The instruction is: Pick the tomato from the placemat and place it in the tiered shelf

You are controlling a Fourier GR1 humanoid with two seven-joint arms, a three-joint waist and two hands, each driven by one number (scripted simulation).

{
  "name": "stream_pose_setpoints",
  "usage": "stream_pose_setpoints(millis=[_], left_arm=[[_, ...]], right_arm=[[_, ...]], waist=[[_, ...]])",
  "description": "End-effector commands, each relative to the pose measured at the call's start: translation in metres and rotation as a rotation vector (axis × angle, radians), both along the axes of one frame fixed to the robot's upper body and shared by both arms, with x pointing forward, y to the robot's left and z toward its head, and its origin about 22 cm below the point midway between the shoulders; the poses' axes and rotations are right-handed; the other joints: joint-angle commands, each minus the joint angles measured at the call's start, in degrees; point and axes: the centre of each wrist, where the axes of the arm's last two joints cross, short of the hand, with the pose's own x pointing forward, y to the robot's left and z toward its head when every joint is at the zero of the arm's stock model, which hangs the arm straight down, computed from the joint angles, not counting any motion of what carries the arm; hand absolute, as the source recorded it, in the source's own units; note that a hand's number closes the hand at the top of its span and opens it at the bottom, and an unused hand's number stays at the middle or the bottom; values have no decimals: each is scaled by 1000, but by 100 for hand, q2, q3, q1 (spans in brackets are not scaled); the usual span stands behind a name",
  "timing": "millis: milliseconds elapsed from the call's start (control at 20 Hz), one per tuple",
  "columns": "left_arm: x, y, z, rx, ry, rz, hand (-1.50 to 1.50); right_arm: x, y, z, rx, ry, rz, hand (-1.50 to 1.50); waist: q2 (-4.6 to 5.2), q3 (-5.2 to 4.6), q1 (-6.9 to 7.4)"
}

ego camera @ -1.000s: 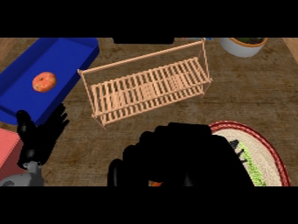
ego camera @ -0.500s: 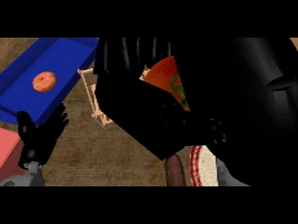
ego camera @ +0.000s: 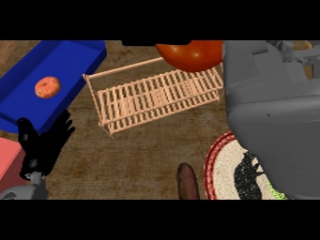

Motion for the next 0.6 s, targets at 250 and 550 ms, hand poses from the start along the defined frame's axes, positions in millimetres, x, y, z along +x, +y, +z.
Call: stream_pose_setpoints(millis=[250,550], left_arm=[[-23,-10,-19,-13,29,0,0],[-13,-12,-5,19,22,19,0]], right_arm=[[42,-2,-25,-81,14,-28,150],[60,26,-47,-110,0,-44,150]], waist=[[10,-10,10],[11,-10,27]])
